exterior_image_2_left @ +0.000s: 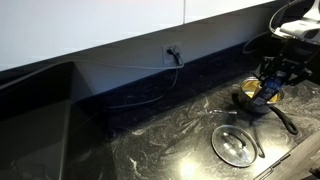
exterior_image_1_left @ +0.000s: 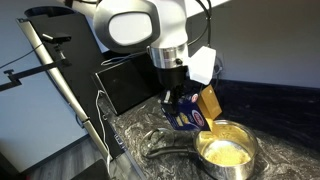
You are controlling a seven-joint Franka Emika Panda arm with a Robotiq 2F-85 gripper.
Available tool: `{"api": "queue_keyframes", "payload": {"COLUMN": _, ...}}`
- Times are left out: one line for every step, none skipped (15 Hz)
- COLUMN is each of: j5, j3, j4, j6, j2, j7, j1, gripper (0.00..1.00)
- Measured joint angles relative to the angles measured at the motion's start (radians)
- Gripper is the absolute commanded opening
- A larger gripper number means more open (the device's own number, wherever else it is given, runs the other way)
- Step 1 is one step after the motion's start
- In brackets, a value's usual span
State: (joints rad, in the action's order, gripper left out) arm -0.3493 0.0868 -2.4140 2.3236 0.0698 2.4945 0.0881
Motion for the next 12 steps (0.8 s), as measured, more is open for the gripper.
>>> {"api": "queue_keyframes", "payload": {"j5": 0.02, "j3": 0.0, "j4": -0.011, "j6": 0.016, "j2": 0.008, "j7": -0.016, "j1": -0.003, "gripper": 0.18}}
{"api": "queue_keyframes", "payload": {"j5": 0.042, "j3": 0.0, "j4": -0.023, "j6": 0.032, "j2": 0.017, "j7": -0.033, "j1": -0.006, "gripper": 0.18}}
{"api": "queue_keyframes", "payload": {"j5": 0.066, "j3": 0.0, "j4": -0.035, "j6": 0.051, "j2": 0.024, "j7": -0.053, "j1": -0.009, "gripper": 0.18}}
{"api": "queue_keyframes", "payload": {"j5": 0.093, "j3": -0.001, "j4": -0.048, "j6": 0.073, "j2": 0.031, "j7": -0.077, "j1": -0.012, "gripper": 0.18}}
{"api": "queue_keyframes", "payload": {"j5": 0.125, "j3": -0.002, "j4": -0.063, "j6": 0.103, "j2": 0.039, "j7": -0.107, "j1": -0.016, "gripper": 0.18}}
{"api": "queue_keyframes", "payload": {"j5": 0.162, "j3": -0.004, "j4": -0.081, "j6": 0.139, "j2": 0.046, "j7": -0.143, "j1": -0.019, "gripper": 0.18}}
{"api": "queue_keyframes", "payload": {"j5": 0.206, "j3": -0.01, "j4": -0.1, "j6": 0.176, "j2": 0.053, "j7": -0.185, "j1": -0.021, "gripper": 0.18}}
{"api": "queue_keyframes", "payload": {"j5": 0.255, "j3": -0.017, "j4": -0.119, "j6": 0.213, "j2": 0.06, "j7": -0.232, "j1": -0.021, "gripper": 0.18}}
{"api": "queue_keyframes", "payload": {"j5": 0.307, "j3": -0.026, "j4": -0.138, "j6": 0.246, "j2": 0.067, "j7": -0.283, "j1": -0.022, "gripper": 0.18}}
{"api": "queue_keyframes", "payload": {"j5": 0.366, "j3": -0.034, "j4": -0.156, "j6": 0.276, "j2": 0.073, "j7": -0.338, "j1": -0.022, "gripper": 0.18}}
{"api": "queue_keyframes", "payload": {"j5": 0.432, "j3": -0.042, "j4": -0.173, "j6": 0.303, "j2": 0.079, "j7": -0.402, "j1": -0.022, "gripper": 0.18}}
{"api": "queue_keyframes", "payload": {"j5": 0.504, "j3": -0.051, "j4": -0.187, "j6": 0.322, "j2": 0.084, "j7": -0.47, "j1": -0.021, "gripper": 0.18}}
